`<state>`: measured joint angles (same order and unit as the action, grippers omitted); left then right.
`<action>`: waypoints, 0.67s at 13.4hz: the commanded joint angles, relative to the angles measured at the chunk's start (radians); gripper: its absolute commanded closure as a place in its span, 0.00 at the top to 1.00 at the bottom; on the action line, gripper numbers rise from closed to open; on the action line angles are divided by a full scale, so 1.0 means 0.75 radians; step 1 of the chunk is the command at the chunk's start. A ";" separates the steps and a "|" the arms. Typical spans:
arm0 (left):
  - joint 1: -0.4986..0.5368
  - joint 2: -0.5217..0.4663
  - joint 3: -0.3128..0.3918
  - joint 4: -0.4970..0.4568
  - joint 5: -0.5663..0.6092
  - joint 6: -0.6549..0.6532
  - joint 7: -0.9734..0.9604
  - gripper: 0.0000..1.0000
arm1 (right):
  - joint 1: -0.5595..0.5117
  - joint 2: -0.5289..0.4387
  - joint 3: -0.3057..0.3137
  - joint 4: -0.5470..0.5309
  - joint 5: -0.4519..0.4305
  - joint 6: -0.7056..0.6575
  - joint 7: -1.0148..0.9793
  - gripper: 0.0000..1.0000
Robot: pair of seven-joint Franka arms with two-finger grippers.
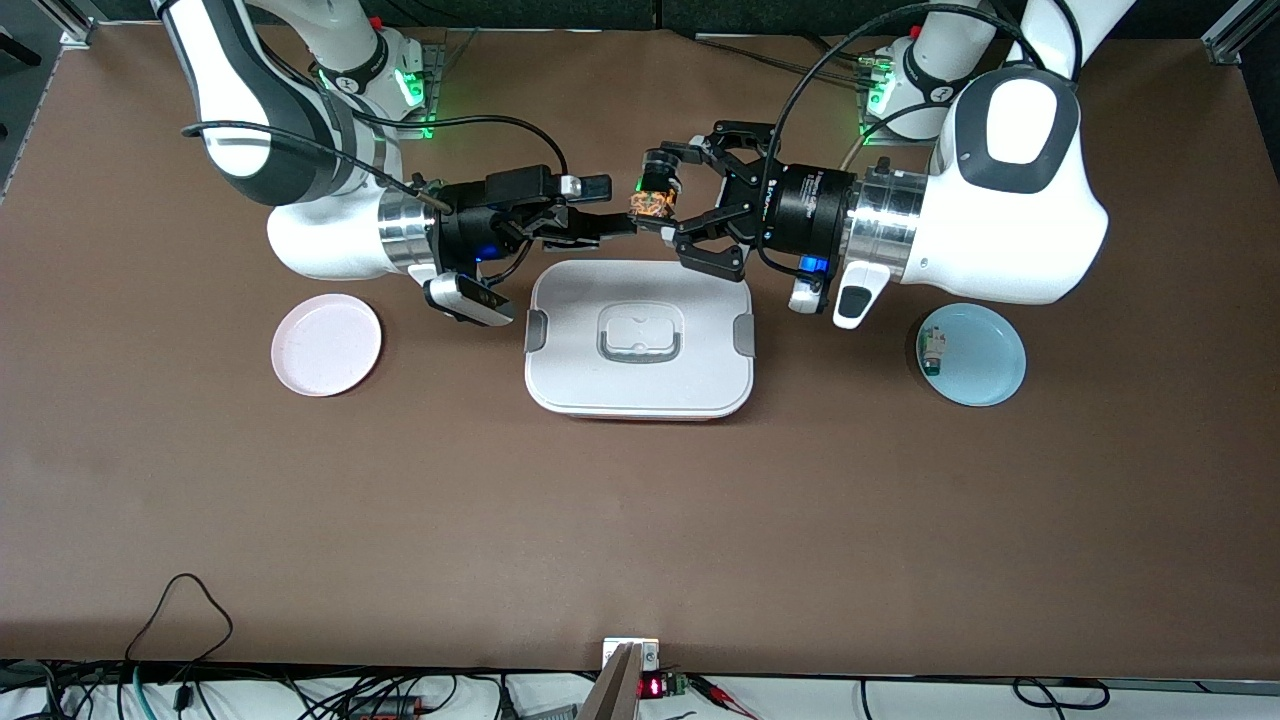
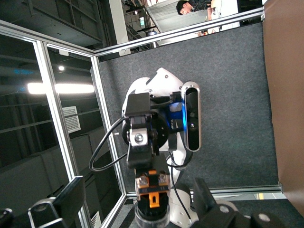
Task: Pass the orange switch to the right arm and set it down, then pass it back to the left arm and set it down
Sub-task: 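Carry the switch over the box while the right gripper approaches it, then close the right gripper on the switch held by the left gripper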
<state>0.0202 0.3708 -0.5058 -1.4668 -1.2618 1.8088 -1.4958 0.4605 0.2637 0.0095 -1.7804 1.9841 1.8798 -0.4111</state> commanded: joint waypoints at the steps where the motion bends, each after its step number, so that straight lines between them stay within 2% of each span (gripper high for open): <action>1: -0.002 0.005 -0.001 0.015 -0.027 0.006 0.000 0.00 | 0.012 0.057 0.000 0.079 0.026 0.034 -0.023 1.00; 5: -0.002 0.005 -0.001 0.015 -0.027 0.006 0.000 0.00 | 0.042 0.127 0.000 0.163 0.028 0.091 -0.025 1.00; 9: -0.002 0.005 -0.001 0.015 -0.027 0.006 0.000 0.00 | 0.053 0.135 -0.002 0.179 0.028 0.099 -0.025 0.99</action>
<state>0.0202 0.3708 -0.5058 -1.4667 -1.2618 1.8088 -1.4958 0.4889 0.3528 0.0099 -1.6737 1.9844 1.9388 -0.4144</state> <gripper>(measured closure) 0.260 0.004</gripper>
